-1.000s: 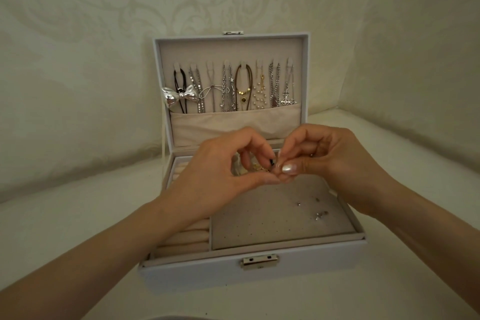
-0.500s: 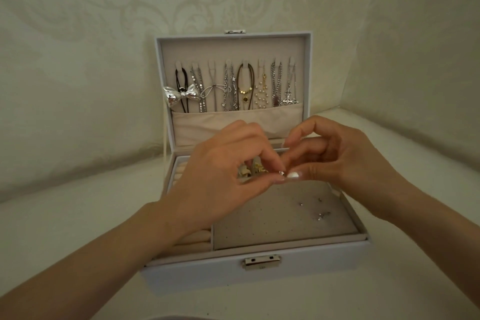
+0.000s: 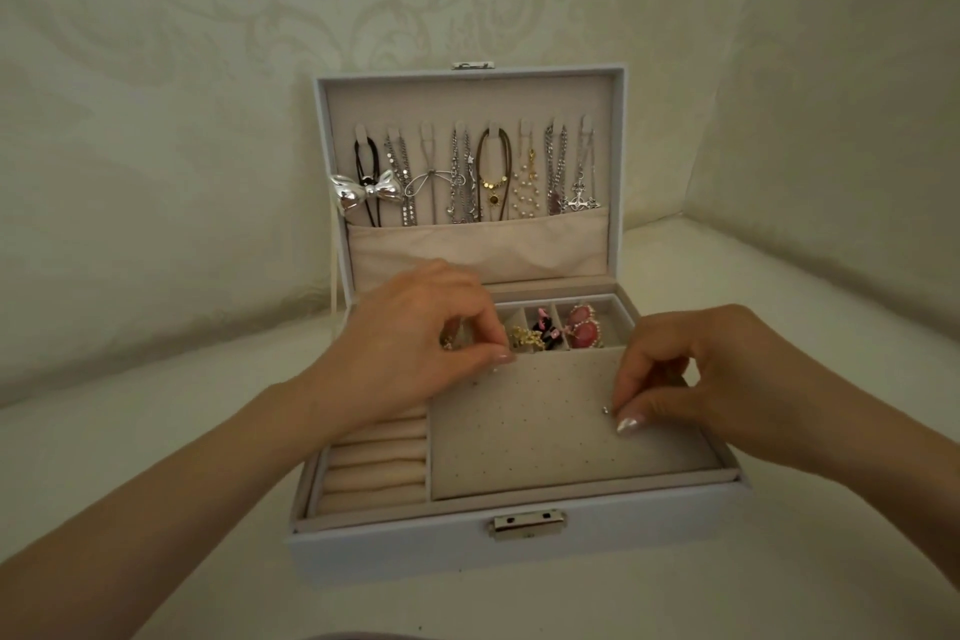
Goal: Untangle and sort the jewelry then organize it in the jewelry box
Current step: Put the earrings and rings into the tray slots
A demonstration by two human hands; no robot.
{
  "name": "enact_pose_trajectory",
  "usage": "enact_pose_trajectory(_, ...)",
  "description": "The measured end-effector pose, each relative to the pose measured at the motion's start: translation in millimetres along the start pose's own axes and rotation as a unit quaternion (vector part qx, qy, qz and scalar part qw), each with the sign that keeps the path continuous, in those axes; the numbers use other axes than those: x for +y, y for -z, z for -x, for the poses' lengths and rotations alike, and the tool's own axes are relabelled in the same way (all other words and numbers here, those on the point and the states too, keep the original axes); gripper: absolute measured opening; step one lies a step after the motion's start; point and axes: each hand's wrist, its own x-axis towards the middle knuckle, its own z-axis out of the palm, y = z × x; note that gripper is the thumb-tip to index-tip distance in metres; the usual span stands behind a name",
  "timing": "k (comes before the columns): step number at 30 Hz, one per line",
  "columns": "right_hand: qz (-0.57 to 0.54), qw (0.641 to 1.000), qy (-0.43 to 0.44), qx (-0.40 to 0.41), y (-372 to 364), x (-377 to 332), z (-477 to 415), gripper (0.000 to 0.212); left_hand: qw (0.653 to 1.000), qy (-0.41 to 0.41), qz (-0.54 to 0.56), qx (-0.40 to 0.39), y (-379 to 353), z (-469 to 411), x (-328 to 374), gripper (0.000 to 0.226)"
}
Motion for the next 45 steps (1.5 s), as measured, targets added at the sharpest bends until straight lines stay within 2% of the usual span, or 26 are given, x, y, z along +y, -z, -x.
enact_pose_trajectory(6, -0.014, 1.0, 0.021, 0.005, 0, 2, 0, 0.022, 0.997, -0.031, -0.054, -0.042, -6, -8, 3, 0.012)
enact_pose_trajectory(11, -0.125, 0.992, 0.016, 0.0, 5, 1, 1, 0.011, 0.995, -0.038, -0.08, -0.038, -6, -10, 4, 0.008)
enact_pose_trajectory(14, -0.195, 0.981, 0.004, -0.005, 5, -4, 2, 0.009, 0.994, -0.054, -0.083, -0.047, -6, -11, 3, 0.015)
enact_pose_trajectory(19, -0.281, 0.958, -0.024, 0.054, 11, -3, 0, 0.009, 0.987, -0.118, -0.092, -0.066, -3, -9, 2, 0.018)
enact_pose_trajectory(23, -0.314, 0.947, -0.02, 0.06, 8, -2, -3, 0.005, 0.968, -0.179, -0.164, -0.064, 2, -6, 4, 0.025)
enact_pose_trajectory(25, -0.336, 0.94, -0.015, 0.059, 5, -2, -5, 0.009, 0.983, -0.141, -0.115, -0.035, 0, -7, 14, 0.024)
enact_pose_trajectory(27, -0.354, 0.933, -0.003, 0.064, 1, -2, -6, 0.013, 0.998, -0.062, 0.03, -0.012, -1, -8, 30, 0.02)
enact_pose_trajectory(29, -0.376, 0.924, 0.015, 0.074, -2, -2, -6, 0.016, 0.986, -0.008, 0.164, 0.011, -3, -10, 43, 0.025)
enact_pose_trajectory(31, -0.401, 0.912, 0.026, 0.084, -4, -1, -6, 0.016, 0.975, 0.004, 0.219, 0.018, -5, -11, 50, 0.026)
enact_pose_trajectory(39, -0.403, 0.904, 0.024, 0.139, -6, -8, -4, 0.029, 0.985, -0.074, 0.15, 0.046, -8, -14, 54, 0.021)
enact_pose_trajectory(45, -0.394, 0.91, 0.036, 0.124, -7, -10, -2, 0.028, 0.986, -0.118, 0.1, 0.068, -10, -13, 55, 0.016)
